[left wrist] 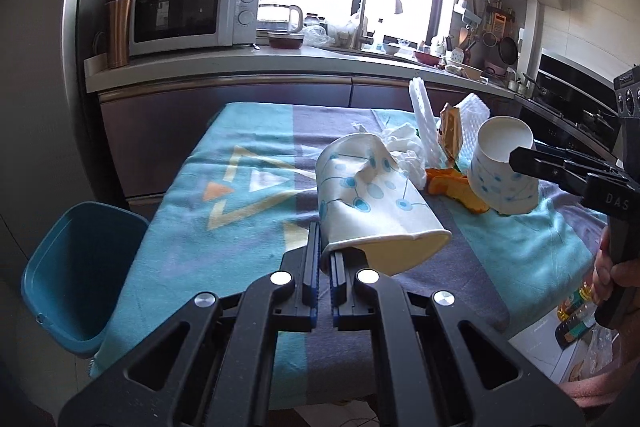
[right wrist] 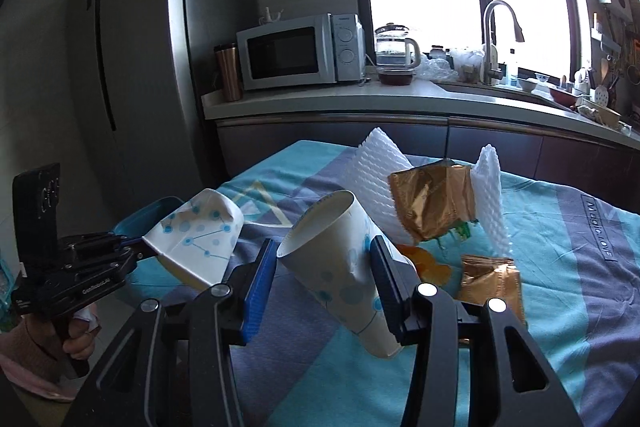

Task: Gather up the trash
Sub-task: 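Carry both cups to the blue bin and open both tools to drop them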

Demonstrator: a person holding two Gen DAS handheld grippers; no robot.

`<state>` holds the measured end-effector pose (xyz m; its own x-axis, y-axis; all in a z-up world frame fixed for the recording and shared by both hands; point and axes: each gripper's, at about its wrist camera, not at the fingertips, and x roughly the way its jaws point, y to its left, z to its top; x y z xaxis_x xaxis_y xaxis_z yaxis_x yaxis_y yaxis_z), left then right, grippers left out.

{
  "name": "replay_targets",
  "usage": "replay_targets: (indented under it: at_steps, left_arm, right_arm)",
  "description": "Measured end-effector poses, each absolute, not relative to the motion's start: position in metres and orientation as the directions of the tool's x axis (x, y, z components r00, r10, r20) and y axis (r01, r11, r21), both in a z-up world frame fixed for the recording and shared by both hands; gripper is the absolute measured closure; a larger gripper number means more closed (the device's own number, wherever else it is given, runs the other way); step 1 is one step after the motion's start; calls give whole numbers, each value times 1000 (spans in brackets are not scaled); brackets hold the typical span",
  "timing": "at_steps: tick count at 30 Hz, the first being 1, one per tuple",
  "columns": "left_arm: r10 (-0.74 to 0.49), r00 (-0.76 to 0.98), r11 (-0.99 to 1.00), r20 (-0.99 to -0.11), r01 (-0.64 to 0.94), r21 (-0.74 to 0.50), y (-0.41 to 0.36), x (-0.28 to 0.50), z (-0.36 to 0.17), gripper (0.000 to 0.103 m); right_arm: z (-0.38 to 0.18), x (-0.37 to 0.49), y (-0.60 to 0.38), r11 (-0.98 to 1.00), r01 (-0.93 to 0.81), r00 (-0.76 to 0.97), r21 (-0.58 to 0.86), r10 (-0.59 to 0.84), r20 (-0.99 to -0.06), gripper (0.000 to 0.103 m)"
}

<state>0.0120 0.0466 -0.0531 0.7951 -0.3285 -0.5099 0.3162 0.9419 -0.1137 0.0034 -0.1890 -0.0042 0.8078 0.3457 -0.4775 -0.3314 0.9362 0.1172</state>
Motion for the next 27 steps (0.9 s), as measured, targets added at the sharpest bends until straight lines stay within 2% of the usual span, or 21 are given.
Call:
replay_targets:
  at_steps: [8, 15, 27]
  left_arm:
    - [-233, 842, 972, -487, 202, -118, 103, 6, -45, 98]
    - [-100, 876, 991, -473, 47, -123, 167, 2, -41, 98]
    - [127, 826, 975, -549, -204, -83, 266, 24, -65, 98]
  right_arm:
    - [2, 18, -130, 854, -498, 728, 149, 505, -464, 57]
    - [11, 49, -73, 749, -635, 621, 189, 641, -452, 57]
    - [7, 114, 55, 565, -781, 406, 265, 783, -471, 57]
